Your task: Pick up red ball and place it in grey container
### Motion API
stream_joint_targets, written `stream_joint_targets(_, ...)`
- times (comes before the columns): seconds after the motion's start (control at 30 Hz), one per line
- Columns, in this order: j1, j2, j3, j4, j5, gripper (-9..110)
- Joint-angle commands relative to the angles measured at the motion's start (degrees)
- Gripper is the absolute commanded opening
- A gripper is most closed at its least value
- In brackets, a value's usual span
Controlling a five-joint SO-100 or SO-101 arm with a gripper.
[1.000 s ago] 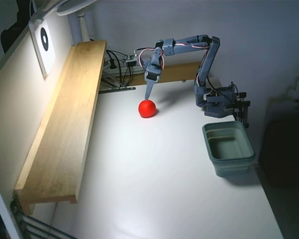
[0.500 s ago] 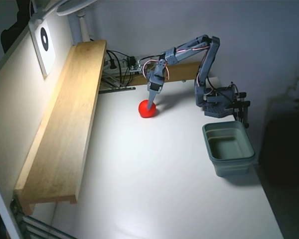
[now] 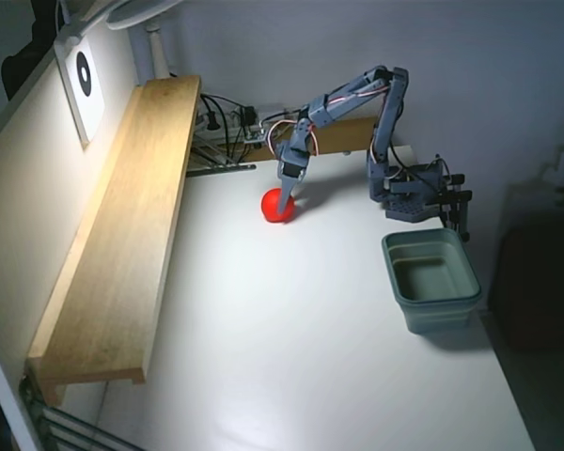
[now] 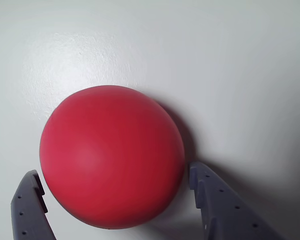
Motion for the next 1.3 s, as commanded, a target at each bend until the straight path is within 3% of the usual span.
stream_joint_targets(0.0, 1.04, -1.05, -3.83, -0.58, 0.09, 38)
stream_joint_targets(0.8, 1.04, -5.58, -7.42, -1.53, 0.09, 38)
stream_joint_targets(0.83, 1.04, -5.58, -7.42, -1.53, 0.09, 23)
stream_joint_targets(1.27, 1.04, -5.58, -7.42, -1.53, 0.09, 23)
